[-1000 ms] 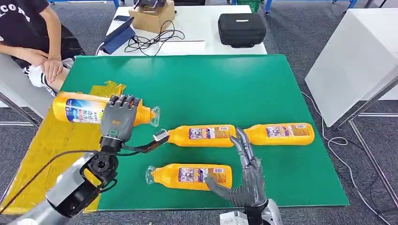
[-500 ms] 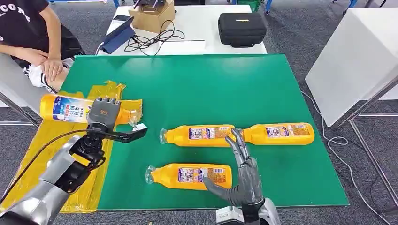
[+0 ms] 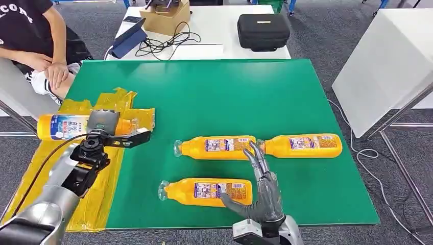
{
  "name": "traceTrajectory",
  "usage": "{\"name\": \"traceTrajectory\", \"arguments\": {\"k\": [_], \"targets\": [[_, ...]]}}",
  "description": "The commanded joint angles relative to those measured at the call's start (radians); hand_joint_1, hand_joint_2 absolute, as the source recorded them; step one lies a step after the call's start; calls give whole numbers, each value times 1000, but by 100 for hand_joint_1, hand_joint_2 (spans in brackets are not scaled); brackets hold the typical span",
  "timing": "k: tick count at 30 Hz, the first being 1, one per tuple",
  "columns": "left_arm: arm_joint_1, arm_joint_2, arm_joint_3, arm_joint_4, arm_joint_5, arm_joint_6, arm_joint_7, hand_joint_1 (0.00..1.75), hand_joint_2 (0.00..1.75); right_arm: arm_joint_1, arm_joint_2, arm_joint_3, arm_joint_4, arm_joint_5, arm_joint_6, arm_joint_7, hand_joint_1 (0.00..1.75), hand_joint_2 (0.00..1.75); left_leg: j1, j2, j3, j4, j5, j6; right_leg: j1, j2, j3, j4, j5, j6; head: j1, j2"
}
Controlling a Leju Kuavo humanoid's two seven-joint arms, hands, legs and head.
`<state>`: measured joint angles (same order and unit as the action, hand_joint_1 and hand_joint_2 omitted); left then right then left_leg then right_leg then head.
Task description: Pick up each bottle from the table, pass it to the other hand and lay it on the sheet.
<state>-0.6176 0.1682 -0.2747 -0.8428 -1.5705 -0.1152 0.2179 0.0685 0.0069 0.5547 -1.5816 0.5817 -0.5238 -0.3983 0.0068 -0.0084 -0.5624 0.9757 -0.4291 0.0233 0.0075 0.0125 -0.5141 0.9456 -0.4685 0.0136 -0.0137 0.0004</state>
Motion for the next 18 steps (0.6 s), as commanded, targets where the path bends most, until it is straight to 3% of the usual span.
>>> {"name": "traceTrajectory", "arguments": {"k": [1,6,18], "targets": [[-87,-62,47,236,0,-15,-32,175,175,-33,12,-23,81,8,7,8,0,175,1,-1,4,-1,-1,-1,1,-3,5,-2,-1,2,0,0],[-59,-70,92,246,75,-34,-237,175,175,-35,12,-24,88,6,9,15,0,175,1,0,4,0,-1,0,1,-2,4,-1,-1,2,0,0],[-63,-68,51,270,65,-46,-233,175,175,-12,7,-34,57,14,18,28,0,175,0,-1,2,0,-1,0,0,-3,3,-1,-1,2,0,0]]}}
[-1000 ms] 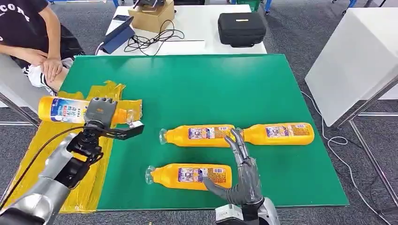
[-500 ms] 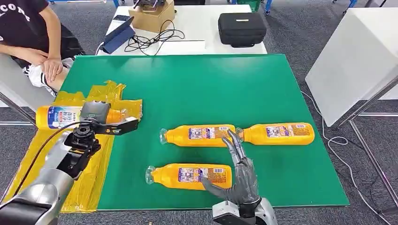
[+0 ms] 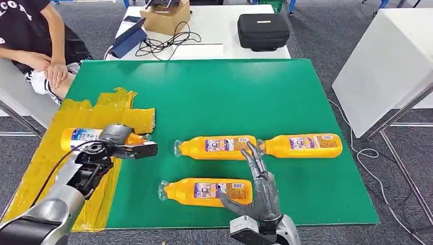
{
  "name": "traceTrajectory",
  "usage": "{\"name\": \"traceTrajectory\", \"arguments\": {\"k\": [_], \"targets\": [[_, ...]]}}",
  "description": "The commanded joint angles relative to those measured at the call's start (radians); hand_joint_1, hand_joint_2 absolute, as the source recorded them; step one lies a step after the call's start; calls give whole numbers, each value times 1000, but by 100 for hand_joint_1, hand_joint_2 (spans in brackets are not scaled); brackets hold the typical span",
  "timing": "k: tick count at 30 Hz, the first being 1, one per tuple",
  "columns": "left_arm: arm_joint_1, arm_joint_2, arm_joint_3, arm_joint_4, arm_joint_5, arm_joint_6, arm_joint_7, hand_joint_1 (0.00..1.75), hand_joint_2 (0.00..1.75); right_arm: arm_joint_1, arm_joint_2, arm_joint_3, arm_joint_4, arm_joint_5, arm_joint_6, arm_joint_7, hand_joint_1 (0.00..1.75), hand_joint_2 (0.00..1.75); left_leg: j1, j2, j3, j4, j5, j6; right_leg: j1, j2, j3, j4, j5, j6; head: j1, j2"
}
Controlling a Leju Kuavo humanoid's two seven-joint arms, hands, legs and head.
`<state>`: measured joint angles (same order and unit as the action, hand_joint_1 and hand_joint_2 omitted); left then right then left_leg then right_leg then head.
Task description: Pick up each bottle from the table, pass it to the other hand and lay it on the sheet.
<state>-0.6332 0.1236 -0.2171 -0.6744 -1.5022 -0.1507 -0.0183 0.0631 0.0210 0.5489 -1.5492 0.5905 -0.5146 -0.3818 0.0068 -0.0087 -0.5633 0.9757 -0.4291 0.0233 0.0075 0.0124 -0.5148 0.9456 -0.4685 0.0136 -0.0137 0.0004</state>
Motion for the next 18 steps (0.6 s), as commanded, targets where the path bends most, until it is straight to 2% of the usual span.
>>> {"name": "traceTrajectory", "arguments": {"k": [1,2,3,11,18], "targets": [[-48,-24,-7,104,-4,-11,3,175,175,-5,-8,-28,23,6,9,12,0,175,0,0,2,0,-1,0,0,-2,3,-1,-1,1,0,0],[-51,-26,-7,113,-2,-9,5,154,175,0,-10,-30,18,9,10,14,0,175,0,0,3,0,-1,0,0,-2,4,-1,-1,1,0,0],[-53,-28,-6,120,1,-2,12,2,175,5,-10,-31,14,11,11,16,0,175,0,-1,2,-1,0,0,0,-2,2,-1,-1,1,0,0],[-54,-28,-9,122,-1,12,22,0,175,8,-11,-35,9,15,13,17,0,175,0,0,3,0,-1,0,0,-2,3,-1,-1,1,0,0],[-76,-40,-6,151,-5,10,77,0,175,-2,-9,-42,22,20,19,24,0,175,0,-1,2,0,0,0,0,-2,3,-1,-1,1,0,0]]}}
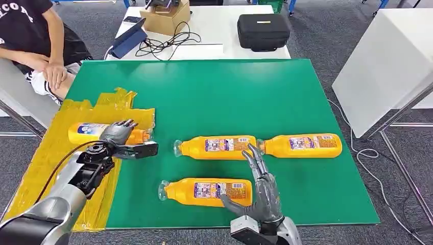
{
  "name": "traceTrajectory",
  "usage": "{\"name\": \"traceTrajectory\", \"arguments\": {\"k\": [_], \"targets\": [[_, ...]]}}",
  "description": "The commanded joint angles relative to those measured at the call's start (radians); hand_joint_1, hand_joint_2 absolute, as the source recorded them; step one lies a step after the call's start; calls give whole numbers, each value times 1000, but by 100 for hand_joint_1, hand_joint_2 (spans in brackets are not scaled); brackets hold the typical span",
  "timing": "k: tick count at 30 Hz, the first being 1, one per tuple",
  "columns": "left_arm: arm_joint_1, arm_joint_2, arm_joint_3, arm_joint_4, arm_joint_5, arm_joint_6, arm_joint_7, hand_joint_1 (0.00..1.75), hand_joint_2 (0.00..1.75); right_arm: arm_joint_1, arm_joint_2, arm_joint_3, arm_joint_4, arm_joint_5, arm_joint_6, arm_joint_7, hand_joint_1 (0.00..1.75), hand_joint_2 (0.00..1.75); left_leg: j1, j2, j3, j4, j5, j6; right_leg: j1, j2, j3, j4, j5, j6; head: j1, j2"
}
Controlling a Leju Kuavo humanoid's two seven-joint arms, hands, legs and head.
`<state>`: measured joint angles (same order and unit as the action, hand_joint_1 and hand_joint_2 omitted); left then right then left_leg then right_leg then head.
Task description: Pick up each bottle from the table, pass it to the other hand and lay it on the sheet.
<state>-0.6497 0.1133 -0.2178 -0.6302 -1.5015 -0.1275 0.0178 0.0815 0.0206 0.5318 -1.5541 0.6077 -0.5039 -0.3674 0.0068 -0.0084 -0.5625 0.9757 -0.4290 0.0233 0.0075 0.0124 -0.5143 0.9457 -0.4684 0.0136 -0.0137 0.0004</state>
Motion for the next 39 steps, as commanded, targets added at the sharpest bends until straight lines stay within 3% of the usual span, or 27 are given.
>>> {"name": "traceTrajectory", "arguments": {"k": [1,2,3,14,23,39], "targets": [[-57,-29,-5,109,-6,-12,41,0,175,-21,-10,-25,28,3,9,9,0,175,0,-1,1,0,0,0,0,-2,2,-1,0,1,0,0],[-53,-28,-5,112,-6,-10,41,0,175,-20,-10,-26,31,3,9,9,0,175,0,-1,2,0,-1,0,0,-3,3,-1,-1,2,0,0],[-50,-27,-5,113,-6,-9,41,0,0,-18,-11,-26,32,3,9,9,0,175,0,0,2,0,-1,0,0,-2,3,-1,-1,1,0,0],[-45,-25,-8,89,4,-12,9,0,0,-13,-5,-34,40,3,6,4,0,175,0,0,3,-1,-1,0,0,-1,4,-1,-1,2,0,0],[56,42,-135,-166,36,-110,-120,0,0,-2,2,-46,40,-1,18,10,0,175,0,1,2,-1,-1,0,0,0,2,-1,0,1,0,0],[-90,32,-260,-49,100,-111,-171,0,0,12,18,-87,49,25,16,41,0,175,1,-2,0,0,0,0,1,-3,1,-1,0,1,0,0]]}}
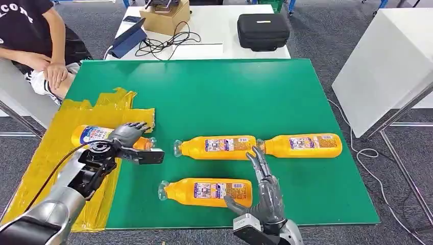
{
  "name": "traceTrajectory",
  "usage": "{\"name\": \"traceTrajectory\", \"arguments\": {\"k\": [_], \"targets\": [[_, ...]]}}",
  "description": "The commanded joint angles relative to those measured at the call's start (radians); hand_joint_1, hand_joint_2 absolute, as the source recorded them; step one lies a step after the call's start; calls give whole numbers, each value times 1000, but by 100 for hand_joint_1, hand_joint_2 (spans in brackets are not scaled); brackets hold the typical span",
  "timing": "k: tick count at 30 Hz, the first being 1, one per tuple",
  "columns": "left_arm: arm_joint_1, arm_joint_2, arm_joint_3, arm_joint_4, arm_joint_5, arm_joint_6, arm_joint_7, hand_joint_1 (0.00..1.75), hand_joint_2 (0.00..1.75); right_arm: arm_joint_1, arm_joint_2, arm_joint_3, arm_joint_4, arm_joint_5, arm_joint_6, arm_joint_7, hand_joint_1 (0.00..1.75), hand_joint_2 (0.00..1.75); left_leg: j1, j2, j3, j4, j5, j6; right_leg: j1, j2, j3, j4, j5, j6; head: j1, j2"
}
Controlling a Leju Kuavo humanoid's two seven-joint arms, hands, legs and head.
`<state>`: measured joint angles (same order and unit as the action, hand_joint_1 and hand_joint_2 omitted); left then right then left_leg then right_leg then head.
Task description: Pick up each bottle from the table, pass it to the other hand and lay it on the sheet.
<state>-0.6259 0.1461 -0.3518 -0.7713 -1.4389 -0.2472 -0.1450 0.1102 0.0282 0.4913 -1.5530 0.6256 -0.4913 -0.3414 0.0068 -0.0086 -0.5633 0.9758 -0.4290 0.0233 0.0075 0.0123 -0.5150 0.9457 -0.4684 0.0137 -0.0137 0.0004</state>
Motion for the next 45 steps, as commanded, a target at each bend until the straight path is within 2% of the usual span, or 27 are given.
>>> {"name": "traceTrajectory", "arguments": {"k": [1,15,18,19,22,23,25,26,28,30,34,37,41,45], "targets": [[-115,-1,-127,93,39,9,-9,0,0,-17,10,-47,48,7,3,15,0,175,0,-1,0,0,0,0,0,-3,1,-1,0,1,0,0],[-117,-2,-127,93,41,8,-10,0,0,-19,10,-48,49,7,2,15,0,175,1,0,4,1,-2,-1,1,-2,5,-1,-1,2,0,0],[-132,-2,-133,105,82,6,-38,0,0,-20,5,-50,47,11,-3,18,0,175,0,0,0,0,0,0,0,-1,1,-1,0,1,0,0],[-136,2,-135,102,107,0,-62,0,0,-20,2,-50,45,16,-1,22,0,175,0,0,2,0,-1,0,0,-2,3,-1,-1,1,0,0],[-125,36,-108,43,304,-72,-269,0,0,-18,-16,-45,39,59,-8,37,0,175,1,0,1,1,-1,-1,0,-2,2,0,-1,1,0,0],[-101,56,-90,-9,416,-114,-355,0,0,-20,-24,-40,44,111,-20,60,0,175,1,1,1,1,-1,-1,0,-1,2,0,-1,1,0,0],[-54,68,-63,-80,572,-144,-446,0,0,-31,-24,-26,66,231,-43,103,0,175,1,3,2,0,-2,-1,0,1,2,-1,0,1,0,0],[-23,61,-45,-113,639,-136,-476,0,175,-38,-22,-17,77,296,-45,133,0,175,0,3,2,0,-1,-1,0,2,2,-1,0,1,0,0],[89,22,15,-229,790,-121,-544,0,175,-51,-19,8,96,432,-43,194,0,175,0,5,5,-1,-3,-1,0,3,5,-2,-1,2,0,0],[177,-20,28,-346,901,-121,-551,0,175,-67,-22,35,111,512,-36,246,0,175,-1,4,6,-4,-1,0,-1,2,5,-4,0,2,0,0],[179,-26,13,-366,903,-108,-536,0,175,-68,-26,40,109,514,-38,250,0,175,0,1,3,-1,-2,0,0,-1,4,-2,-1,2,0,0],[255,-109,77,-460,1068,-157,-553,0,175,-61,-28,62,92,613,47,305,0,175,0,-1,0,-1,-1,0,0,-2,1,-2,0,1,1,0],[368,-156,74,-565,1128,-146,-538,0,175,-45,-18,76,57,692,151,363,0,175,-1,2,4,-1,-2,0,-1,0,4,-2,-1,2,0,0],[384,-184,72,-551,1175,-145,-524,0,175,-59,-12,69,61,720,196,375,0,175,-2,2,2,-1,-2,0,-2,0,2,-1,-1,1,0,0]]}}
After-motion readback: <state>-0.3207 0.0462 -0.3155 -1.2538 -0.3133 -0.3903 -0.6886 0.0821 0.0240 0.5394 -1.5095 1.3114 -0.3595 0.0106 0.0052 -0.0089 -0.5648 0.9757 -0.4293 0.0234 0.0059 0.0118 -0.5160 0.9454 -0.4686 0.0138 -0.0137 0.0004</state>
